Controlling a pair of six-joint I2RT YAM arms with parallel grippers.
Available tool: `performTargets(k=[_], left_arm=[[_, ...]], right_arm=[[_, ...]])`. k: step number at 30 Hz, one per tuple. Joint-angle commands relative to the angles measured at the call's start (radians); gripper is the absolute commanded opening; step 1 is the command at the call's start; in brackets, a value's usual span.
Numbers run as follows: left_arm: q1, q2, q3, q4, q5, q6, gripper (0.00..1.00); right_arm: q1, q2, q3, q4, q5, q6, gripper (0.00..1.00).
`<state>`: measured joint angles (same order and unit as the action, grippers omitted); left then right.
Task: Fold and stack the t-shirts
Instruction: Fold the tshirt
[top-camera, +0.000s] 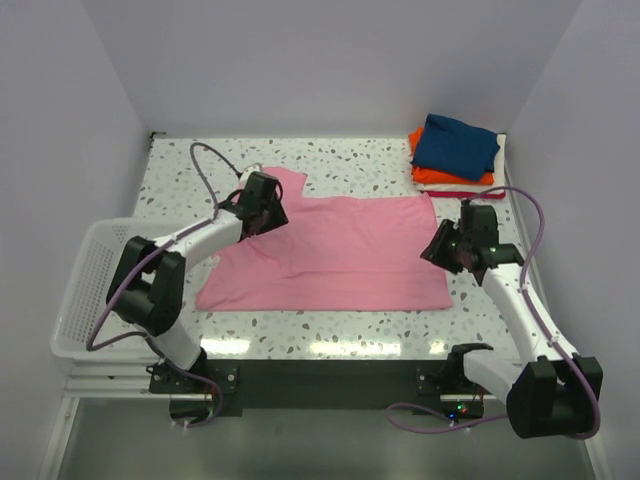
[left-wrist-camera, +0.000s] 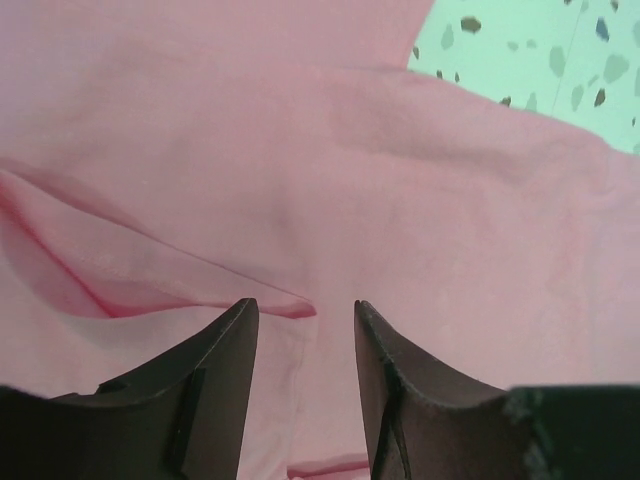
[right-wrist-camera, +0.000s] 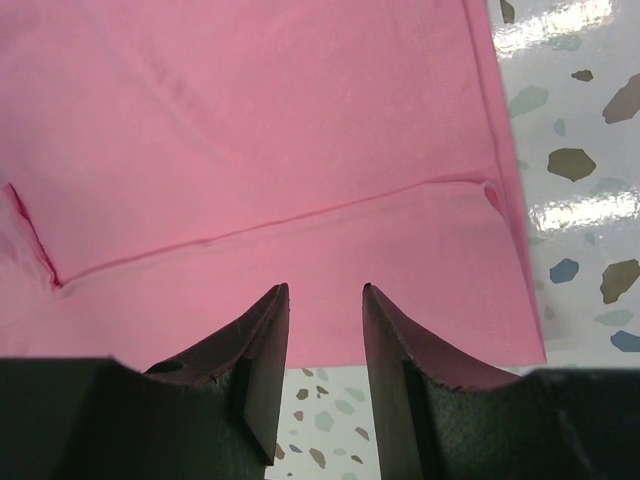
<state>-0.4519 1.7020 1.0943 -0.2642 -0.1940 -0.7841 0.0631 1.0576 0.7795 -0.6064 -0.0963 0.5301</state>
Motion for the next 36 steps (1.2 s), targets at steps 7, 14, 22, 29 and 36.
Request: performTargets(k=[7, 14, 22, 29, 36], left_arm=[[0.157, -0.07, 0.056, -0.058, -0.081, -0.047, 0.49], [0.266, 0.129, 0.313, 0.008, -0.113, 0.121, 0.58], [0.289, 0.45, 0.61, 0.04, -0.084, 0.353, 0.62], [0.343, 0.619, 0.762, 0.046, 0.014, 0.367, 0.65], [0.354, 0.664, 0.771, 0.088, 0.16, 0.37, 0.65]], right_arm=[[0.021, 0.198, 0.134, 0.142, 0.05, -0.031, 0.4], [0.018, 0.479, 0.369, 0.269, 0.087, -0.058, 0.39], [0.018, 0.697, 0.51, 0.379, 0.053, -0.077, 0.36], [0.014, 0.801, 0.59, 0.385, 0.044, -0.122, 0.35], [0.007, 0.806, 0.596, 0.384, 0.084, -0.13, 0.35]])
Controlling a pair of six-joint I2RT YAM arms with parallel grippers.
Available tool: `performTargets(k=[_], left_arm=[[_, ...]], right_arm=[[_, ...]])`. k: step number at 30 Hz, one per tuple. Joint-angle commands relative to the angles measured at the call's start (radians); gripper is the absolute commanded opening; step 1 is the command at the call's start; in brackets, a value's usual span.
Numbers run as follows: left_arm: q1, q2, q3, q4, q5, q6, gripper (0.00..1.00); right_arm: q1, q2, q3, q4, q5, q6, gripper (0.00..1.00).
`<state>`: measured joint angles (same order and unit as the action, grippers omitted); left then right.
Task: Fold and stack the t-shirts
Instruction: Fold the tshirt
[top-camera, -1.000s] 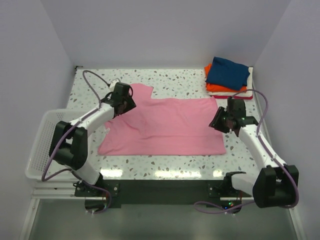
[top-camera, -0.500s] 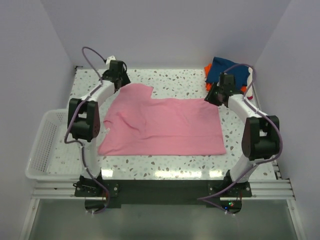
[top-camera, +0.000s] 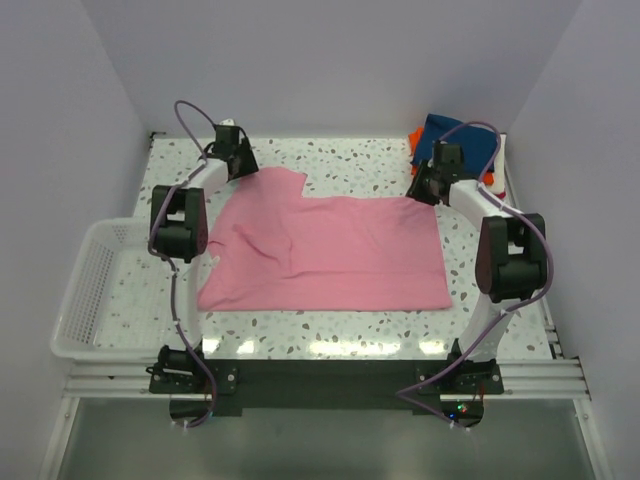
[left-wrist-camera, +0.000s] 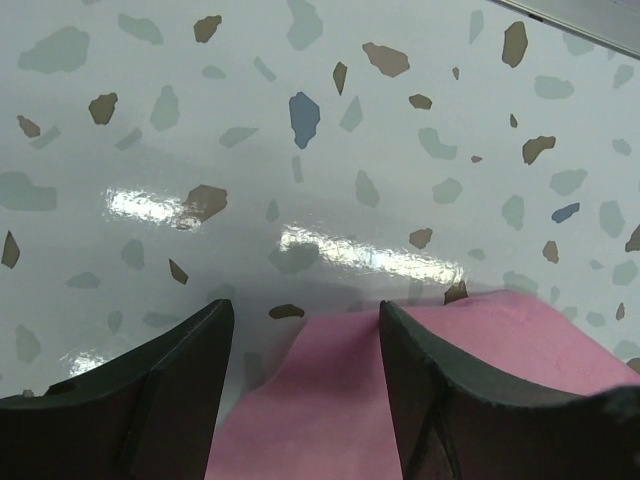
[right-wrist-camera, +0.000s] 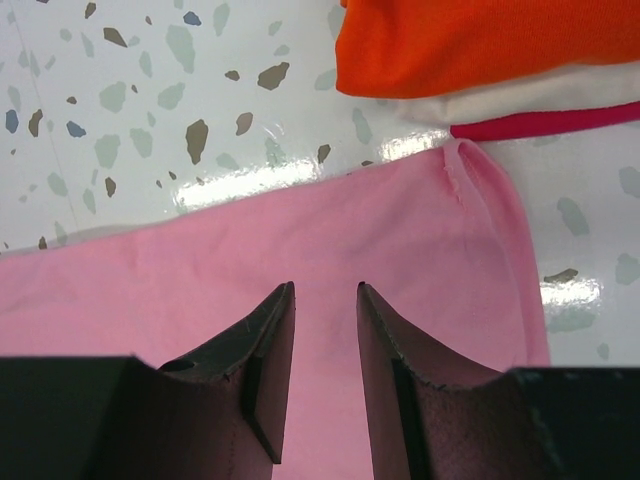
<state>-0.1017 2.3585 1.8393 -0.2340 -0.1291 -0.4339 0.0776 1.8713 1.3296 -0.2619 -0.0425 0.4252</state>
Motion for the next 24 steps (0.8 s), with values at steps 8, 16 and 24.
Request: performTargets(k=[8, 16, 24], left_arm=[[0.005, -0.005, -0.023, 0.107, 0.252, 0.001, 0.53], [0.013, -0.037, -0.038, 0.119, 0.256, -0.011, 0.24], [0.019, -0.081, -0.045, 0.148, 0.252, -0.005, 0.02]], right_arm=[[-0.042, 0.032, 0.068, 0.012, 0.03, -0.016, 0.35], [-0.053, 0.078, 0.088, 0.004, 0.059, -0.037, 0.35], [-0.062, 0.164, 0.151, 0.013, 0.122, -0.094, 0.34]])
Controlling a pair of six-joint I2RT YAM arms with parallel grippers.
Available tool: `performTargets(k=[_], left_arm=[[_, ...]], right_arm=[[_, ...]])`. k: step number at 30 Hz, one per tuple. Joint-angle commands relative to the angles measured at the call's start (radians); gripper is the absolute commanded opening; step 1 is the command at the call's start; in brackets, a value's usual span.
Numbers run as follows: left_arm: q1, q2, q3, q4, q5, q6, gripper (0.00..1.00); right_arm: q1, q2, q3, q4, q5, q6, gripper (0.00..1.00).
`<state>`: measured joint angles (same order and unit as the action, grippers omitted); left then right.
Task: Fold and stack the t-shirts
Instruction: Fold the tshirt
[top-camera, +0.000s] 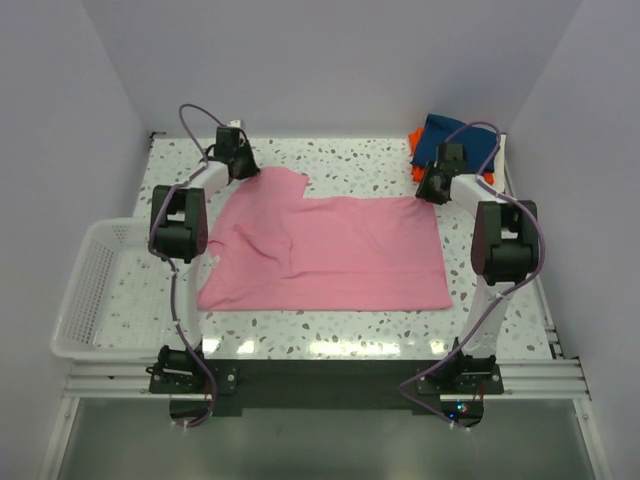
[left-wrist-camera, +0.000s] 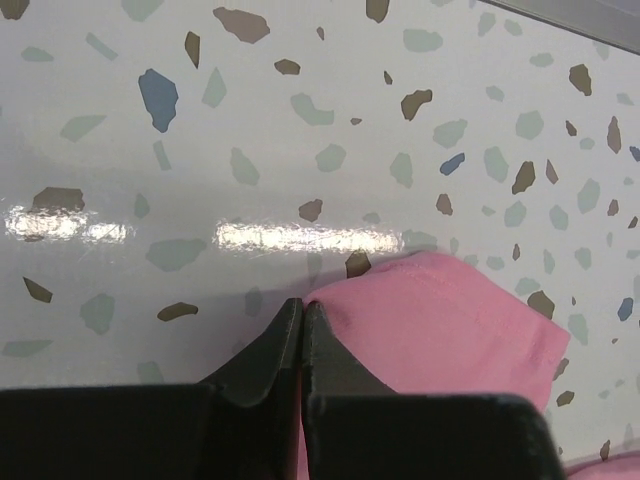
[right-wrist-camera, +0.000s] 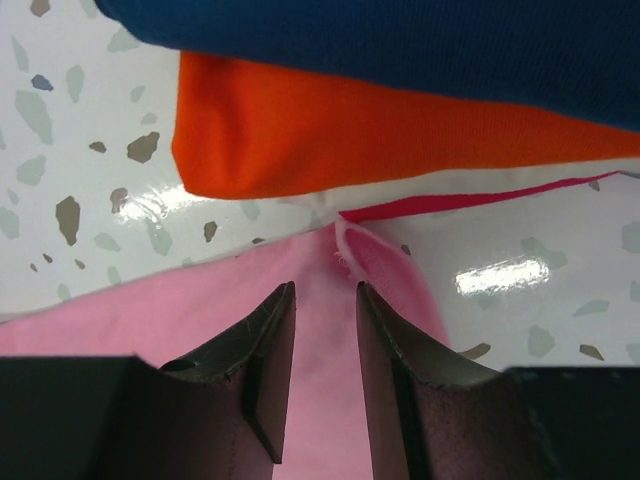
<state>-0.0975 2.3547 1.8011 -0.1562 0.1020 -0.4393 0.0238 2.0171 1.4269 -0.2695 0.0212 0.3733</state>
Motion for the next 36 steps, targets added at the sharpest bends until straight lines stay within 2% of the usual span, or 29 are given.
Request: performTargets(k=[1, 7, 24, 29, 33, 36], left_arm=[[0.015, -0.08, -0.005, 0.072, 0.024, -0.001, 0.0], [0.016, -0.08, -0.014, 0.09, 0.034, -0.01, 0.0], [0.039, -0.087, -0.013, 0.095, 0.059, -0.018, 0.0], [0.047, -0.098, -0.008, 0.098, 0.059, -0.026, 0.0], [0.054, -0.113, -0.003, 0.099, 0.059, -0.039, 0.0], [0.059, -0.124, -0.003, 0.098, 0.061, -0.05, 0.0]], right_arm=[[-0.009, 0.023, 0.059, 0.018, 0.069, -0.051, 0.34], [-0.009, 0.032, 0.069, 0.033, 0.149, -0.088, 0.34], [-0.009, 0.131, 0.135, 0.036, 0.148, -0.082, 0.3], [-0.009, 0.114, 0.145, 0.036, 0.145, -0.068, 0.21], [-0.009, 0.086, 0.138, 0.042, 0.151, -0.048, 0.02], [-0.01, 0.028, 0.093, 0.073, 0.155, -0.027, 0.0]])
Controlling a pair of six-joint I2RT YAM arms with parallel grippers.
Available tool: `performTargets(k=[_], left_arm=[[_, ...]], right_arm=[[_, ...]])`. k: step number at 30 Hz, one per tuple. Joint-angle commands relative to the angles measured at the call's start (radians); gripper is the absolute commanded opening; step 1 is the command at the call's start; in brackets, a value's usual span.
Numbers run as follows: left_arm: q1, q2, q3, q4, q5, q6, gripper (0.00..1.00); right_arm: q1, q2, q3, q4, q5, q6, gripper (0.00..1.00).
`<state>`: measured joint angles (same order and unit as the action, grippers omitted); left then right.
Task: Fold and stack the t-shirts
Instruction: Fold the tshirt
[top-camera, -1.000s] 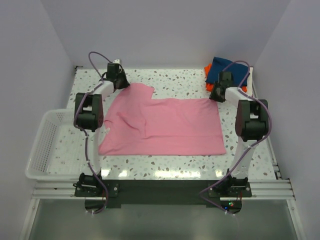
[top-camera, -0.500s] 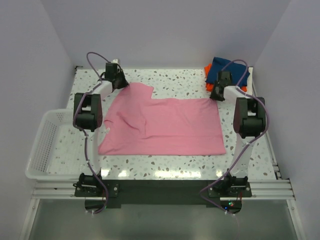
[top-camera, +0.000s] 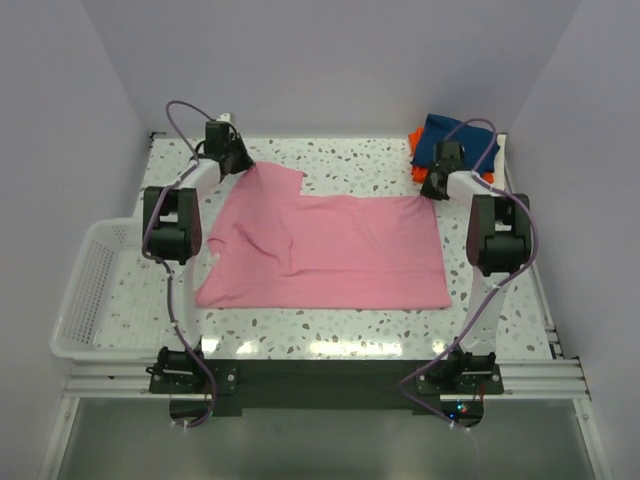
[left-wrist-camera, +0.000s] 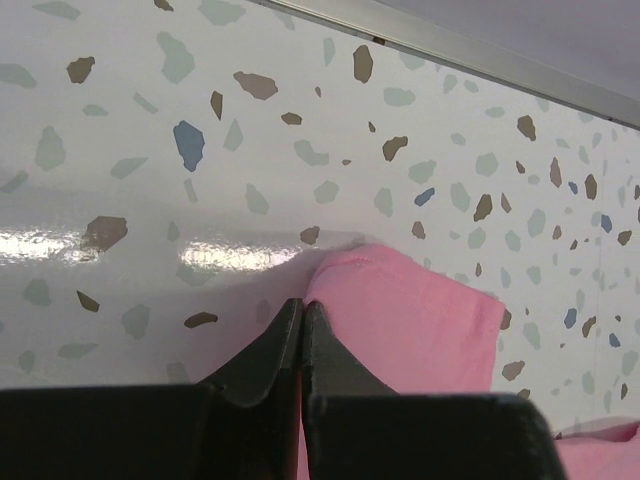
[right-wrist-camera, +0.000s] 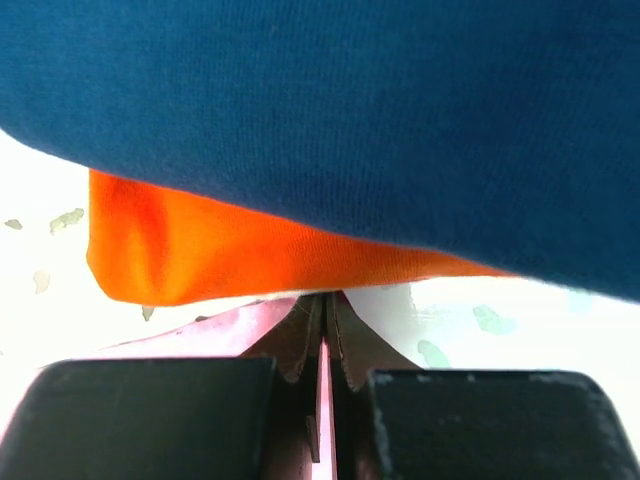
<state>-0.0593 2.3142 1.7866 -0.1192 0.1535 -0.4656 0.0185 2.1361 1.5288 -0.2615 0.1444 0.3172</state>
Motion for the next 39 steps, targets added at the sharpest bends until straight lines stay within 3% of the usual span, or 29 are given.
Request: performTargets(k=[1, 19, 28, 39], left_arm=[[0.021, -0.087, 0.011, 0.061, 0.008, -0.025, 0.0], [0.041, -0.285, -0.154, 0.104, 0.006, -0.073, 0.0], [0.042, -0.461, -0.341, 0.142, -0.014, -0.137, 0.0], [0.042, -0.685, -0.625, 0.056, -0.065, -0.231, 0.0]], right_arm=[[-0.005, -0.108, -0.039, 0.076, 0.031, 0.034, 0.0], [-0.063, -0.315, -0.239, 0.171, -0.006, 0.1, 0.0], [-0.066, -0.416, -0.337, 0.119, -0.019, 0.161, 0.0], [-0.066, -0.571, -0.513, 0.03, -0.015, 0.249, 0.0]])
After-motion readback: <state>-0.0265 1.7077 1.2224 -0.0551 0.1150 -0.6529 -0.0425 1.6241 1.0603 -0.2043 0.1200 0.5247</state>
